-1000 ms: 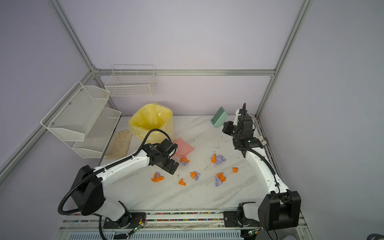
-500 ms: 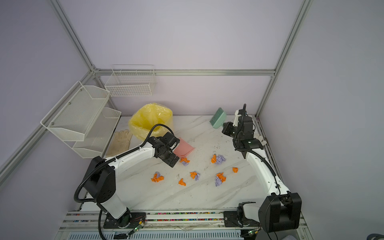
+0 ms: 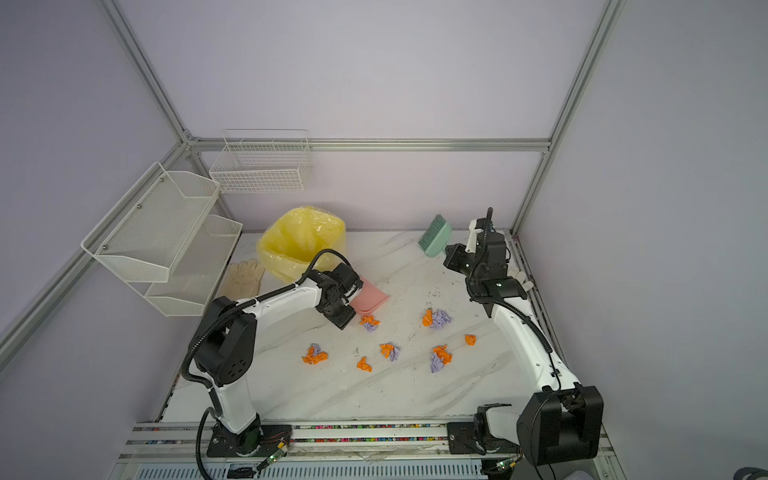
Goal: Sweep away the paper scraps from the table
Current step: 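Lower the left gripper over the pink dustpan handle while the right holds the brush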
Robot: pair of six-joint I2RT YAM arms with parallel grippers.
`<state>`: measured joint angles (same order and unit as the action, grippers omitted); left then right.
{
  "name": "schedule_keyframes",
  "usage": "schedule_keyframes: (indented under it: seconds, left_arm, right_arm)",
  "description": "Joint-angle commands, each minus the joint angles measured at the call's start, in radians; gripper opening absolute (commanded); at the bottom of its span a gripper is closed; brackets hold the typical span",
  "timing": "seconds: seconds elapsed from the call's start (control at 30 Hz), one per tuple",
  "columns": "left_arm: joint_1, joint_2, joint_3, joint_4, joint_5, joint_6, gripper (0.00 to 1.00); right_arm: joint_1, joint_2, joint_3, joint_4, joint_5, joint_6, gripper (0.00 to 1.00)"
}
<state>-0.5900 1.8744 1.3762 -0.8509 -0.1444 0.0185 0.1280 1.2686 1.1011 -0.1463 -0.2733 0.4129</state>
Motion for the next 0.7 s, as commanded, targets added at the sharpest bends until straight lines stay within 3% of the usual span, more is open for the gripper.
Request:
schedule_keyframes:
  seconds: [0.0,0.4,0.67]
  left_arm:
    - [0.004,0.004,0.091,0.014,0.019,0.026,0.60]
    - [0.004,0.031,0.060,0.008,-0.005,0.026,0.57]
    - [0.002,0.040,0.075,-0.005,-0.008,0.026,0.37]
  right_arm:
    - [-0.004,-0.017,-0.009,0.041,-0.009,-0.019,0.00]
    - [-0.004,-0.026,-0.015,0.051,-0.016,-0.020,0.00]
    - [-0.004,-0.026,-0.020,0.054,-0.018,-0.023,0.00]
